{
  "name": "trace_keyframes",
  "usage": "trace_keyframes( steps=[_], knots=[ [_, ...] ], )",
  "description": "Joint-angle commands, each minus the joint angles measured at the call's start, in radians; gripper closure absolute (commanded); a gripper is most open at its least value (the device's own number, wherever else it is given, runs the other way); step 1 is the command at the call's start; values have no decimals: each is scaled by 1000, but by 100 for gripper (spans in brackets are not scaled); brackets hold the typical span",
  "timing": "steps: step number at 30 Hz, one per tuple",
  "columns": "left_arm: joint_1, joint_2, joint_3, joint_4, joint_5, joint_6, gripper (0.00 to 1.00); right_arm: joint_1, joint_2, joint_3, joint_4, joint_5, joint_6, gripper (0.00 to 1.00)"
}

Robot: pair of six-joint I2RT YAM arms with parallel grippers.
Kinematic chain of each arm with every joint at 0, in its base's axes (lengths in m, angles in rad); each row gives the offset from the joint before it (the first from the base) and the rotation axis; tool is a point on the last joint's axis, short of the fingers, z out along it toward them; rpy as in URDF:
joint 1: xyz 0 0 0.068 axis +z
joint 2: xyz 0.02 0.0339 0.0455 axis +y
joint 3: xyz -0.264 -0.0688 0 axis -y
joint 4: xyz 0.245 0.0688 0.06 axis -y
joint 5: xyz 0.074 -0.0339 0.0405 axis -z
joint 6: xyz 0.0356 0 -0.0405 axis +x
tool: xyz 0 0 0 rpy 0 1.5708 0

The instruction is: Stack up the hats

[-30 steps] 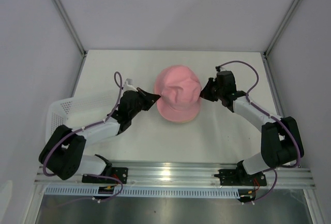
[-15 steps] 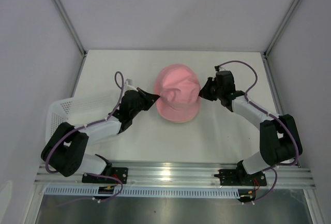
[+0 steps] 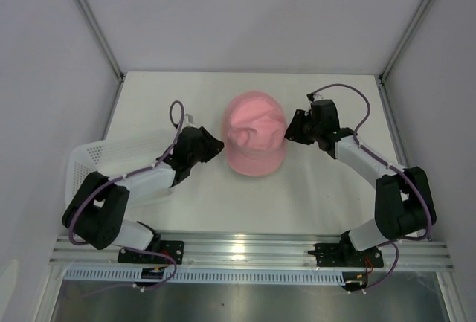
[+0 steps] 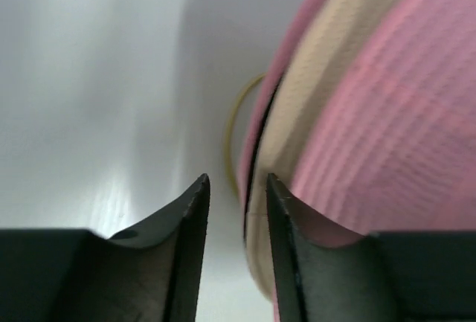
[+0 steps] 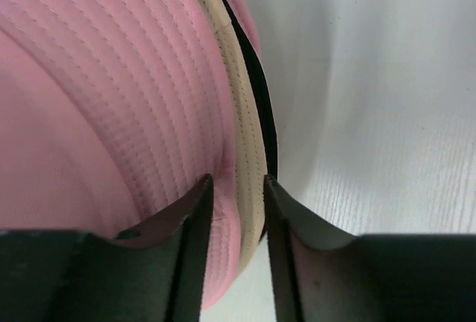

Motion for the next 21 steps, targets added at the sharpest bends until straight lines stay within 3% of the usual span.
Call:
trace_keyframes(
  steps=[1, 3, 5, 7, 8, 11, 16, 21],
  knots=[
    [10, -71, 72, -220, -73, 155, 59, 5, -86, 88, -63, -8, -77, 58],
    [10, -105, 104, -262, -98, 198, 57, 0, -111, 119, -100, -14, -103, 44],
    [12, -172, 127, -329, -113, 221, 49, -9, -126, 163, -149, -12, -132, 28],
    [12, -229, 153, -396, -145, 267, 28, -35, -171, 191, -177, 35, -142, 13],
    [12, -293, 160, -426, -157, 280, 1, -47, -189, 197, -198, 57, -146, 1],
    [24, -414, 227, -539, -174, 380, 1, -110, -263, 223, -253, 150, -148, 1],
    [107, -530, 393, -764, -73, 423, 1, -207, -358, 260, -376, 248, -160, 0],
    [133, -625, 390, -918, -41, 518, 1, -227, -470, 124, -343, 249, -101, 1]
  ],
)
